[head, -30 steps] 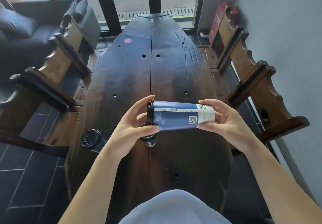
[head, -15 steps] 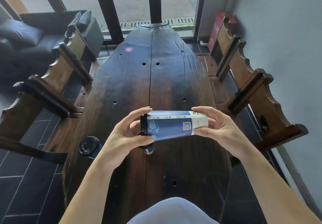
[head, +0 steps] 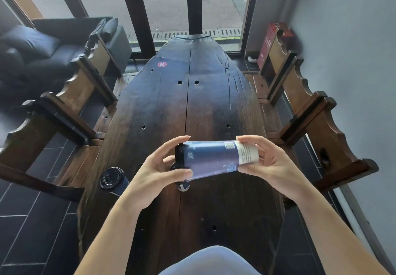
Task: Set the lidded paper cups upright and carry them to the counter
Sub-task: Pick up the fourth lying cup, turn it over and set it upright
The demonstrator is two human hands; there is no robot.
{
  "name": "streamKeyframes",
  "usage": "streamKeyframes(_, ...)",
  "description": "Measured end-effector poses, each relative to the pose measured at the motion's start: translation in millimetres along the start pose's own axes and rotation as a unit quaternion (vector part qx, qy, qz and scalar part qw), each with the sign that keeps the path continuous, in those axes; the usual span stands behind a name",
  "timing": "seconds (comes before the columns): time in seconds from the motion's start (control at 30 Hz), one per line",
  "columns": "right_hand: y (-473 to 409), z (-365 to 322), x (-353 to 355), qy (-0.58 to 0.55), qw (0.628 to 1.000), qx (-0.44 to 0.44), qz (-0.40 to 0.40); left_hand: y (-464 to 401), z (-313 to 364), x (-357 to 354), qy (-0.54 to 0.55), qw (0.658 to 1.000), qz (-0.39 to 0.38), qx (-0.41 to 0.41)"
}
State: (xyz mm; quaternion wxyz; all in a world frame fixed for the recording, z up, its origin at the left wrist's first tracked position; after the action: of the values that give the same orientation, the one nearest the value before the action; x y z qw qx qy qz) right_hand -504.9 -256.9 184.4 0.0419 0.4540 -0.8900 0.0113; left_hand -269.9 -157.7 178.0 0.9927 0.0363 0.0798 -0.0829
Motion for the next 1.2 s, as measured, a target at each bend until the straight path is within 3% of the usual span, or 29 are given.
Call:
streamKeyframes(0.5,3,-1,-8,0.041,0.999,0.001,-0.002,9,-4,2,0.025,1.000,0.009,-0.011)
streamKeyframes(0.7,5,-3,-10,0.021,1.000,0.006,0.002,9,2,0,-0.014,0.999,-0.009,-0.039)
streamKeyframes(1.2,7,0,-11,-0.007,1.000,0.015,0.020,11,-3,2,0.030,0.999,0.024,-0.026)
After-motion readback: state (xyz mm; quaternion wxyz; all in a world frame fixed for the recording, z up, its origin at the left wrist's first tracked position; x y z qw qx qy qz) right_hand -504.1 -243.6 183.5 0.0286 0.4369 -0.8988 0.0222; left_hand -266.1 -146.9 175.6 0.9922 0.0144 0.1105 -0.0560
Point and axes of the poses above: each hand's wrist, its own y-axis away from the middle knuckle, its own x-axis out of the back of the hand, z = x × y, the point moved 8 cm from there along -y, towards the middle knuckle, and after that the axes turned 13 degrees about -z, right-handed, at the moved point
